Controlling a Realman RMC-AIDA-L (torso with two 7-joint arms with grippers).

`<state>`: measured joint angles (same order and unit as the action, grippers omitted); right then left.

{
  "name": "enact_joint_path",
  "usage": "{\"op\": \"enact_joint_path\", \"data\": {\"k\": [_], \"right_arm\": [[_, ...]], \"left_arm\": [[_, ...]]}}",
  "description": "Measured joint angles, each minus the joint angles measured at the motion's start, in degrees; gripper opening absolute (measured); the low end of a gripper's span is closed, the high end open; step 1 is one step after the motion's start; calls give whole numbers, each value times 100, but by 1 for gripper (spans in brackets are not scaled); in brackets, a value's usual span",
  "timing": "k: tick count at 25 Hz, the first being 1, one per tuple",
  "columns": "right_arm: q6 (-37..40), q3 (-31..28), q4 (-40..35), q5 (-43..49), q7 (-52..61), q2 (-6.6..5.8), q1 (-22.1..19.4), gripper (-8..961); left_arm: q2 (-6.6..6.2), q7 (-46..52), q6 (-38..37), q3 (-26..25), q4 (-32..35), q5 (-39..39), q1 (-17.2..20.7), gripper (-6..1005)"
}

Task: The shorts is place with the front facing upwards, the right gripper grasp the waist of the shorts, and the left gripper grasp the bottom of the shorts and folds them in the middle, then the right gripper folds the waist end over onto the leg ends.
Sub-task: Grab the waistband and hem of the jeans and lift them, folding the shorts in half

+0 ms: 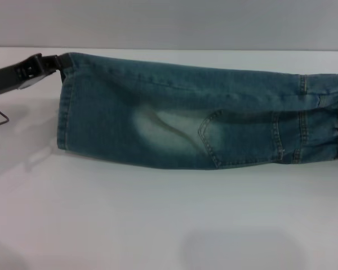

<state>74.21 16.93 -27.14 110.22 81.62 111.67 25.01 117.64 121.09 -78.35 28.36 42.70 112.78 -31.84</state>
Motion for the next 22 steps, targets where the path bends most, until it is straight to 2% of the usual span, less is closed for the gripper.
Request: {"op": "enact_joint_path", "data": {"k": [7,22], "right_arm": [[-290,7,18,-1,-125,124,96,1],[-841,-7,51,-3,-139,277,242,0]], "left_arm": [[4,-467,259,11,-395,-12,-58,41],[17,-1092,610,91,-751,-12,-315,41]]}}
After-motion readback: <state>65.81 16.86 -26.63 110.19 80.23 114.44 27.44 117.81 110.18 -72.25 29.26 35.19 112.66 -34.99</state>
